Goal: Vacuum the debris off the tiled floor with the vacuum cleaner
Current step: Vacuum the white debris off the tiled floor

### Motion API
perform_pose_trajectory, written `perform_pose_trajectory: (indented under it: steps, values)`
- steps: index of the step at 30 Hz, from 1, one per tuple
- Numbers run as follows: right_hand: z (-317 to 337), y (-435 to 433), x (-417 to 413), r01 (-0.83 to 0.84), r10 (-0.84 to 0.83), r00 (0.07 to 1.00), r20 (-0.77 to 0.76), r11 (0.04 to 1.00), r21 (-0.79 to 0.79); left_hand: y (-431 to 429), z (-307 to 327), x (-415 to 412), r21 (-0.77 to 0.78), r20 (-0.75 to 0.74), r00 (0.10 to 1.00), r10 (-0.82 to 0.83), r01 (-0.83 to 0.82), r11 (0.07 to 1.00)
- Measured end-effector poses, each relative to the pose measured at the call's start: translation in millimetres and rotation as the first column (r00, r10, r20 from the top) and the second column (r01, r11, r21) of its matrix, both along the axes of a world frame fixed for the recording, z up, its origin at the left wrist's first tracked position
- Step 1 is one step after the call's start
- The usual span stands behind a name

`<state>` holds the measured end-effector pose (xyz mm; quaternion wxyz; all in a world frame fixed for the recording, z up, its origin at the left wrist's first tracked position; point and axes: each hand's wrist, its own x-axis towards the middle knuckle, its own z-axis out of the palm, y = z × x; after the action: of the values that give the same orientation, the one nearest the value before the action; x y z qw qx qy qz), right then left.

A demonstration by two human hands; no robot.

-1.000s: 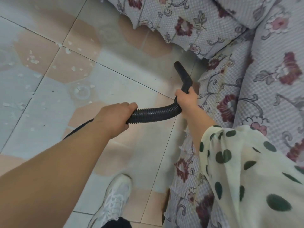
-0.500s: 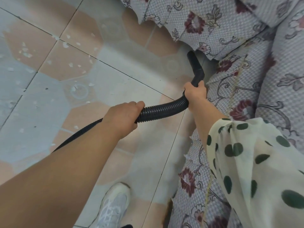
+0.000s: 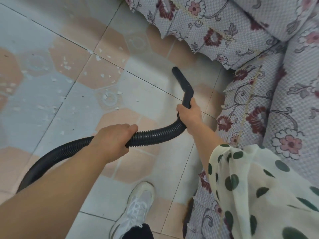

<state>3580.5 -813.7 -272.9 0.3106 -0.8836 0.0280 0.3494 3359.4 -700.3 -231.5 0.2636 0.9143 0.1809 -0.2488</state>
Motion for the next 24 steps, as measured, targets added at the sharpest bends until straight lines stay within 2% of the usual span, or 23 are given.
perform_pose_trajectory:
  steps: [3, 10, 24]
  values:
    - [6, 16, -23, -0.02, 0.021, 0.999, -0.048, 1.0, 0.02, 14, 12, -27, -0.019, -0.021, 1.0, 0.011, -0.011, 1.0]
    - [12, 71, -34, -0.116, 0.117, 0.993, -0.029, 0.992, 0.046, 45, 17, -48, -0.017, -0.007, 0.992, 0.129, -0.129, 0.991]
    - [-1, 113, 1, -0.173, 0.172, 0.985, 0.029, 0.984, 0.032, 64, 9, -25, -0.031, 0.025, 0.962, 0.272, -0.271, 0.962]
